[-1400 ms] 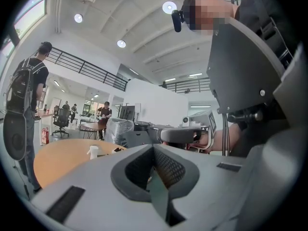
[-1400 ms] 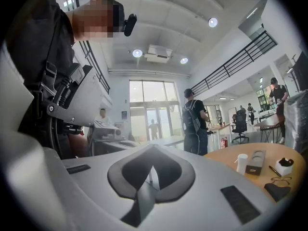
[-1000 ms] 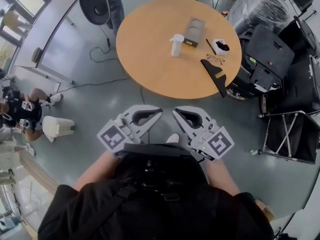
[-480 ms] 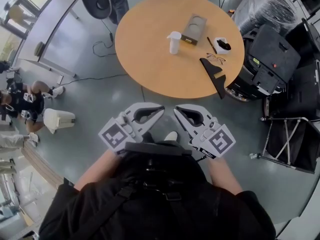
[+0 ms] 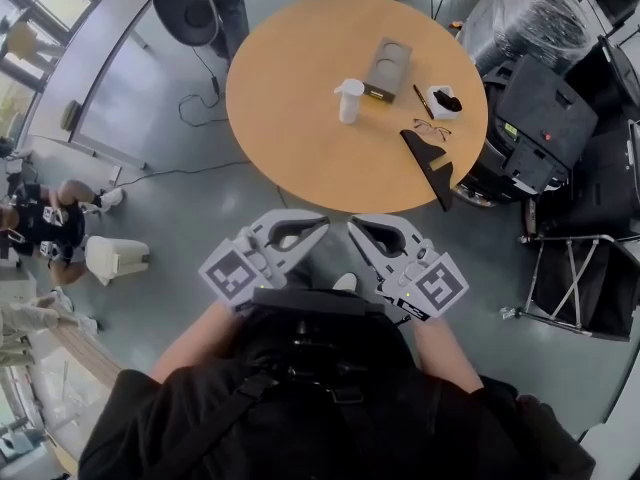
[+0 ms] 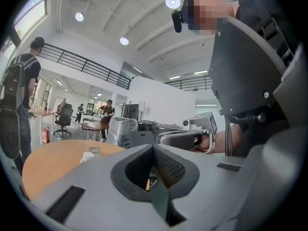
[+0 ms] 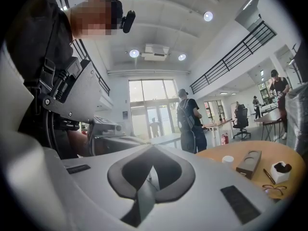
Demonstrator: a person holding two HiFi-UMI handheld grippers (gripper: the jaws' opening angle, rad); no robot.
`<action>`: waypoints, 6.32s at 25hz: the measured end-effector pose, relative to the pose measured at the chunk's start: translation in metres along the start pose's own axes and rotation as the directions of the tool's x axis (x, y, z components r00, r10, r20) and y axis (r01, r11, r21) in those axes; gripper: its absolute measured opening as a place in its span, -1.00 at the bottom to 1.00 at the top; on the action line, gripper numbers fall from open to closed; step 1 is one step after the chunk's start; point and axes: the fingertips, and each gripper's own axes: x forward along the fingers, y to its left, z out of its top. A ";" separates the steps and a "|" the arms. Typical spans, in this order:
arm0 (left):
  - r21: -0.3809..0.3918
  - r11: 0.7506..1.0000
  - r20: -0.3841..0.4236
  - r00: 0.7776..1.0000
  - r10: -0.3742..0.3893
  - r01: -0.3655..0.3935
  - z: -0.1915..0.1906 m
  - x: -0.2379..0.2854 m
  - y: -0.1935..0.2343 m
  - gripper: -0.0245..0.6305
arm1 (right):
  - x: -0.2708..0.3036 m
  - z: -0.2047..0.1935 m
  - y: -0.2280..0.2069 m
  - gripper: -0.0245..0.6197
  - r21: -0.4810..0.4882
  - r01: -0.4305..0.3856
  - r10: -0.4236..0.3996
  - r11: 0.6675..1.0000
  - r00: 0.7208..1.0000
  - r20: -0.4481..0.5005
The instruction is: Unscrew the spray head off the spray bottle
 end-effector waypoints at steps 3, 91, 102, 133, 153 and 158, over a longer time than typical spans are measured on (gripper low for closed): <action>0.012 0.999 0.005 0.999 -0.033 0.033 0.005 -0.004 0.028 -0.92 | 0.026 0.003 -0.015 -0.92 -0.014 0.041 -0.041 0.999 0.999 -0.001; 0.036 0.986 -0.073 0.983 0.166 -0.164 -0.100 0.241 0.376 -0.89 | 0.151 -0.072 -0.405 -0.92 0.108 0.035 -0.026 0.994 0.996 -0.087; 0.002 0.985 -0.096 0.980 0.174 -0.175 -0.200 0.269 0.427 -0.79 | 0.185 -0.170 -0.454 -0.92 0.142 0.121 -0.106 0.983 0.989 -0.105; 0.019 0.956 -0.116 0.949 0.292 -0.292 -0.395 0.340 0.499 0.12 | 0.175 -0.366 -0.515 -0.92 0.253 0.184 -0.146 0.950 0.976 -0.161; 0.073 0.967 -0.085 0.964 0.251 -0.245 -0.387 0.381 0.509 0.01 | 0.169 -0.373 -0.517 -0.92 0.255 0.204 -0.163 0.945 0.972 -0.172; 0.085 0.973 -0.090 0.971 0.222 -0.215 -0.383 0.377 0.503 -0.01 | 0.173 -0.362 -0.509 -0.92 0.240 0.182 -0.147 0.954 0.977 -0.155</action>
